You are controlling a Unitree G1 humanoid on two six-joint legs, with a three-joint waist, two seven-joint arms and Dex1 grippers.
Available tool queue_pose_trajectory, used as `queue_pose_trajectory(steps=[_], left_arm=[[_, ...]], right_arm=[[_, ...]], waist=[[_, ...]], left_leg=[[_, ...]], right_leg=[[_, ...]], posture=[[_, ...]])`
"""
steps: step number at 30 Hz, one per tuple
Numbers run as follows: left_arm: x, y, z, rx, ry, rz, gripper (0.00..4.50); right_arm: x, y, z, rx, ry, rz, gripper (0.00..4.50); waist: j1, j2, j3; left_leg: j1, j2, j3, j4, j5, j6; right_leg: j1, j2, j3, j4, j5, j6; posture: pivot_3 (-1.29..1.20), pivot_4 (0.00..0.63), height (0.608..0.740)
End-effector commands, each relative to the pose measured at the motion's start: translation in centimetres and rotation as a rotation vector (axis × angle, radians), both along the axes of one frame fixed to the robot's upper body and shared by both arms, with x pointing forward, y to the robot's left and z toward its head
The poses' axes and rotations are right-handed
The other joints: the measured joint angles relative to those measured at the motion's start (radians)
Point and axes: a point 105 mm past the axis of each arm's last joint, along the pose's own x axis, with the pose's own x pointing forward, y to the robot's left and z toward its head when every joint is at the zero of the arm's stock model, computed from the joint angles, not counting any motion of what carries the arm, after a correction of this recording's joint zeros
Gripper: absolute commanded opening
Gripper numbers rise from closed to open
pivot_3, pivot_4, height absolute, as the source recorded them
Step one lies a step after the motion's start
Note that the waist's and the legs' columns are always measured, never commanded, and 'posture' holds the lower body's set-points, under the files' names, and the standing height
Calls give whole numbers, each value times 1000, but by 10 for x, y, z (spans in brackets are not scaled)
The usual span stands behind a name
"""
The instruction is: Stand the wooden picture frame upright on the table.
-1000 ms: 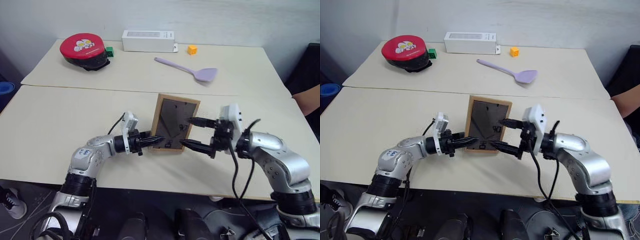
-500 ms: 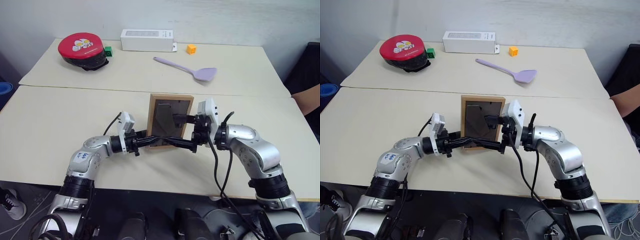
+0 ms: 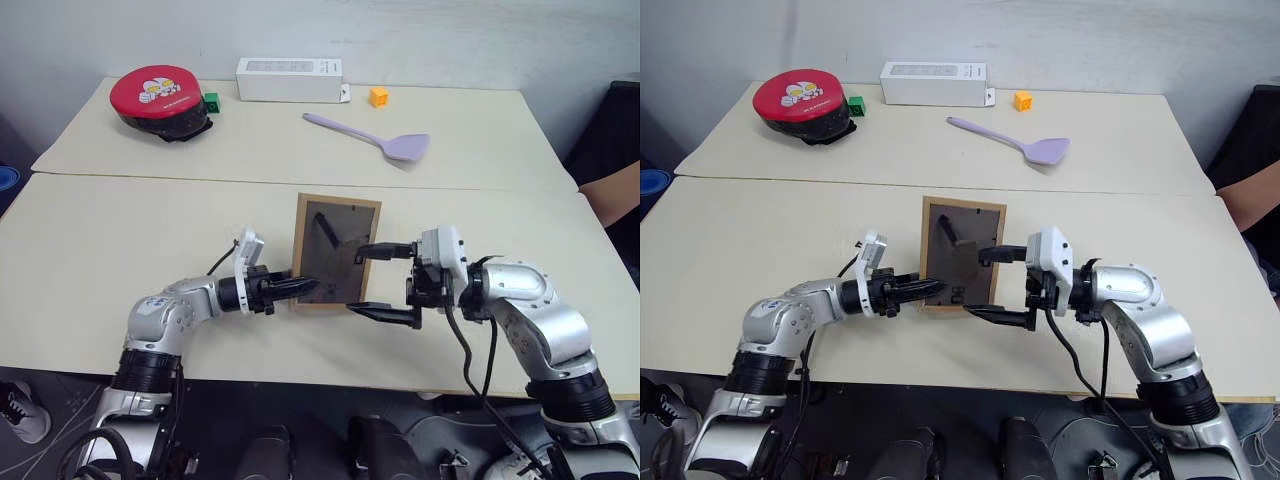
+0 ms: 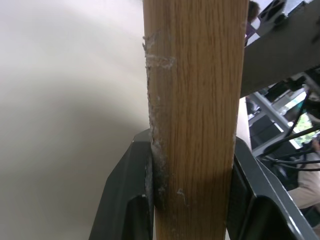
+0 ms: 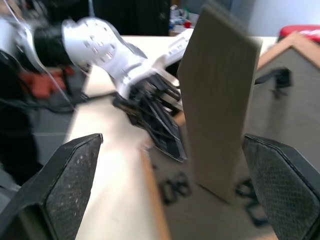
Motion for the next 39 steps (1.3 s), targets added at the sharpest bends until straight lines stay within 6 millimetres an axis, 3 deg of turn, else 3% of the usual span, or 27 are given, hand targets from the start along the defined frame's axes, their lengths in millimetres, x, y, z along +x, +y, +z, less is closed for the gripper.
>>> queue_pose_trajectory(steps=[1,3,6,9,16,24,28,30,35,38,39], left_arm=[[-10,2,43,-166,4,-84,1288],[-18,8,50,-180,110,-136,1288],[-28,19,37,-73,415,-171,1288],[-32,26,34,-48,596,-215,1288],[-26,19,45,-99,703,-268,1288],[-32,8,50,-121,767,-333,1288],[-28,6,56,-184,803,-336,1288],[-27,6,58,-199,811,-336,1288],[-30,4,62,-195,815,-347,1288],[-27,0,61,-162,746,-289,1288],[-28,0,62,-153,719,-280,1635]], right_arm=[[2,-17,17,33,-167,-53,4491],[3,-34,30,39,-281,-99,4491],[9,-56,51,51,-434,-207,4491],[11,-57,37,-160,-671,-177,4491],[17,-34,1,-346,-1013,-16,4491],[31,-9,3,-258,-1151,-81,4491],[37,-10,2,-220,-1177,-150,3653],[41,-13,2,-219,-1180,-188,2869],[46,-14,4,-190,-1211,-256,1451],[46,-11,7,-173,-1227,-264,1390],[46,-11,8,-170,-1238,-259,1390]], waist=[[0,0,0],[1,0,1],[0,0,1],[-2,0,1],[-5,0,2],[-14,0,2],[-18,0,2],[-21,0,2],[-28,0,2],[-29,0,2],[-30,0,2]], left_leg=[[0,0,0,0,0,0],[0,0,0,0,0,0],[0,0,0,1,0,0],[1,-1,0,0,0,0],[1,-1,1,1,1,-2],[1,-1,1,1,2,-3],[1,-1,0,2,2,-3],[1,-2,0,2,2,-3],[1,-2,0,1,2,-4],[1,-4,-4,1,3,-4],[1,-4,-5,1,3,-5]], right_leg=[[0,0,0,0,0,0],[0,0,0,0,0,0],[0,0,0,1,0,0],[1,0,0,4,0,0],[-1,0,2,7,0,0],[-2,1,2,8,0,0],[-2,1,2,8,0,0],[-2,1,2,8,0,0],[-3,2,3,10,0,0],[-5,4,6,10,0,0],[-5,4,6,10,0,0]], posture=[[0,150,740],[0,150,740],[0,150,740],[0,150,740],[0,150,740],[0,150,740],[0,150,740],[0,150,740],[0,150,740],[0,150,740],[0,150,740]])
